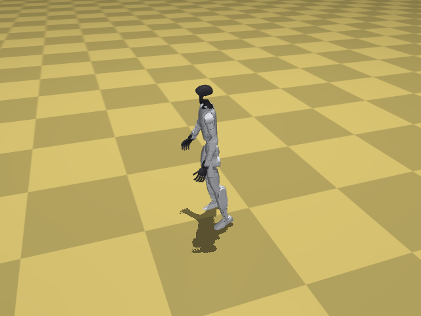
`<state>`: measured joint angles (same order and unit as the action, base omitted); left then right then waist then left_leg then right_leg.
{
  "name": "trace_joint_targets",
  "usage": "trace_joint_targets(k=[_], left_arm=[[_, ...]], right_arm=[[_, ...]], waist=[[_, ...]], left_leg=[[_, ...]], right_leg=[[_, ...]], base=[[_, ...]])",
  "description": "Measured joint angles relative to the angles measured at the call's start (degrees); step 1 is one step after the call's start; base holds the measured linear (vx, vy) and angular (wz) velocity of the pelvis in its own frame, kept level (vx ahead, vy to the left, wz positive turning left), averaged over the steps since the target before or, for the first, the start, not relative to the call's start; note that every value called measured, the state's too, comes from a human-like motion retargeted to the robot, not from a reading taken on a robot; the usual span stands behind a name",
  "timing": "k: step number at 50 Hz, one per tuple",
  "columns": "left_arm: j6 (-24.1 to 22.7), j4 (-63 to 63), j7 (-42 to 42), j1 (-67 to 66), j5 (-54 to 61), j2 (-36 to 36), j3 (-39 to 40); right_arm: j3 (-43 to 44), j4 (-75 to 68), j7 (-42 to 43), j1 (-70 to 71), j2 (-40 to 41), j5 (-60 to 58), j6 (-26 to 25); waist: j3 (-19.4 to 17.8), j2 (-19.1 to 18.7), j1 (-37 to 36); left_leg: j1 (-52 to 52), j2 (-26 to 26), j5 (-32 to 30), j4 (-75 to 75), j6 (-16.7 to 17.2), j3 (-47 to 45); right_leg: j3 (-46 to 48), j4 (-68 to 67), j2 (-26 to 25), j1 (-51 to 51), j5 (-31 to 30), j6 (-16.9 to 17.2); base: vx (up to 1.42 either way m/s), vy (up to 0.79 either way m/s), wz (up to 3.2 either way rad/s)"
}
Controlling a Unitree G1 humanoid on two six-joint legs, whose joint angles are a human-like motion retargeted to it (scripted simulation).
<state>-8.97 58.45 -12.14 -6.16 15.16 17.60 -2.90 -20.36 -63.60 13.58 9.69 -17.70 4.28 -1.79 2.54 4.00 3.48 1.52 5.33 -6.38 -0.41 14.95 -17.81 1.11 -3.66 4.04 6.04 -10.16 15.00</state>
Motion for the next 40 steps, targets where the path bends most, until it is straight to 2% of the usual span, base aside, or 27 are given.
trace_joint_targets(k=[3,5,15,28,40], left_arm=[[-0.5,0.8,0.2,1.0,-0.1,0.6,0.3],[-1.2,0.6,0.1,0.1,0.2,0.8,0.7],[-0.7,2.4,-1.0,2.4,3.0,0.3,2.1],[-0.6,2.1,1.2,4.5,0.7,-2.6,1.0],[-0.1,-0.4,1.5,5.6,0.1,-2.1,-0.4]], right_arm=[[0.7,-1.4,-1.4,-0.9,-0.2,0.5,-0.1],[1.3,-2.0,-2.0,-2.7,0.4,0.9,0.0],[5.1,-4.1,-1.6,-4.7,-1.0,4.6,0.1],[7.2,-3.8,-2.6,-4.9,-3.0,6.3,0.4],[9.3,-3.7,-2.4,-6.3,-4.3,7.0,0.1]], waist=[[1.8,-0.7,2.0],[5.0,-1.7,3.8],[5.3,-4.8,5.3],[7.4,-6.3,8.1],[7.3,-4.8,6.7]], left_leg=[[-1.9,-1.1,-2.5,-0.6,0.1,2.4],[-4.5,-1.4,-4.1,-1.1,0.1,3.8],[1.2,2.5,-1.0,2.0,0.1,1.4],[4.4,3.4,-1.2,3.7,0.1,-0.4],[4.5,3.8,-2.8,5.2,-0.1,-2.0]], right_leg=[[0.3,0.2,0.1,1.5,-2.4,0.0],[1.2,1.2,-0.2,3.2,-4.2,0.0],[-4.0,0.9,-3.7,-1.8,-4.7,0.0],[-8.9,-0.1,-5.4,-4.2,-2.4,0.0],[-8.5,-0.5,-5.3,-4.7,-2.2,0.0]], base=[[-0.02,0.03,0.19],[0.01,0.0,0.19],[0.11,-0.11,-0.28],[0.06,-0.09,-0.26],[0.01,-0.07,-0.1]])
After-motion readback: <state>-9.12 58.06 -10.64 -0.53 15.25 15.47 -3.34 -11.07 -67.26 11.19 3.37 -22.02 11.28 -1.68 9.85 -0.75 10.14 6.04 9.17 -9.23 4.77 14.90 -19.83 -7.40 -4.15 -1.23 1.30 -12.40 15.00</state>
